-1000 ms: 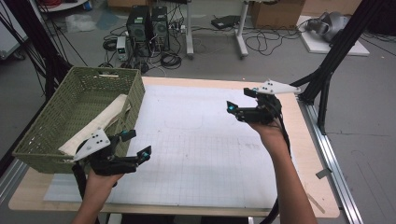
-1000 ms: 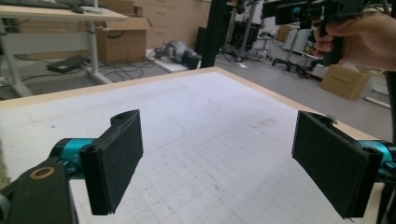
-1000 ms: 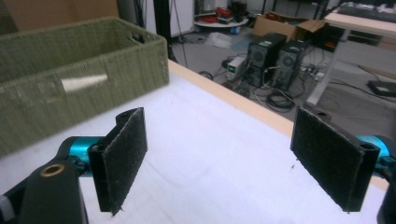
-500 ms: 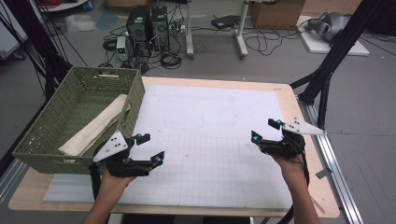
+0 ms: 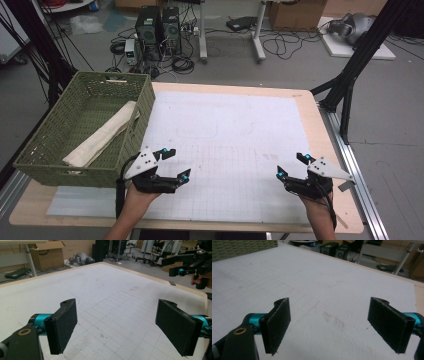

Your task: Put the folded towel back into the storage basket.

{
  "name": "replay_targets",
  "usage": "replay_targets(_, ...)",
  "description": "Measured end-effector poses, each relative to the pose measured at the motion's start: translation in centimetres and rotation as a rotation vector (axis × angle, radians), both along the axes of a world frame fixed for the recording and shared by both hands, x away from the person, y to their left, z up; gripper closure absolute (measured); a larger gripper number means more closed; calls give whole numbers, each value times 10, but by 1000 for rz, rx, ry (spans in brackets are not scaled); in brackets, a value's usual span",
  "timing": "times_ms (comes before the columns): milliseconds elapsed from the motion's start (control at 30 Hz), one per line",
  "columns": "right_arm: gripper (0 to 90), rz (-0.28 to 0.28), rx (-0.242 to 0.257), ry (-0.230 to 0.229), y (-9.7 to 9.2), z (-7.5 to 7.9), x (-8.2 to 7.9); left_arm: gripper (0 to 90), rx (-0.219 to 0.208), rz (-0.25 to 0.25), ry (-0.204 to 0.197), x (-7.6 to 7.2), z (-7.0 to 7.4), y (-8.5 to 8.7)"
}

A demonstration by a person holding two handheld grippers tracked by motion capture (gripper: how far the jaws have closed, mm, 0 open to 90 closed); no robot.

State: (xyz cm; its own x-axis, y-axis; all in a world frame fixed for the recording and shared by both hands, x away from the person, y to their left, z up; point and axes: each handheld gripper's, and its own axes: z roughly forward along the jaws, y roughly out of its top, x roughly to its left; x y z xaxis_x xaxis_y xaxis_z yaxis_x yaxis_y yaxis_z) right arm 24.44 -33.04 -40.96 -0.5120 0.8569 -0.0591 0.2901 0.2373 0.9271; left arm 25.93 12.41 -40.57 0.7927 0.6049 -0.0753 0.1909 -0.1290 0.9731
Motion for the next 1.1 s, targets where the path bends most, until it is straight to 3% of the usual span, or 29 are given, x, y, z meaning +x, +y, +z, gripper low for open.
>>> replay_targets(233, 172, -9, -21, 9, -5, -7, -8, 186, -22, 8, 20, 4, -7, -1)
replay_targets(433, 172, -35, -6, 3, -8, -5, -13, 186, -30, 12, 23, 1, -8, 0)
replay_targets(1100, 172, -48, 2, 7, -13, -5, -13, 184, -11, 14, 26, 1, -12, -2)
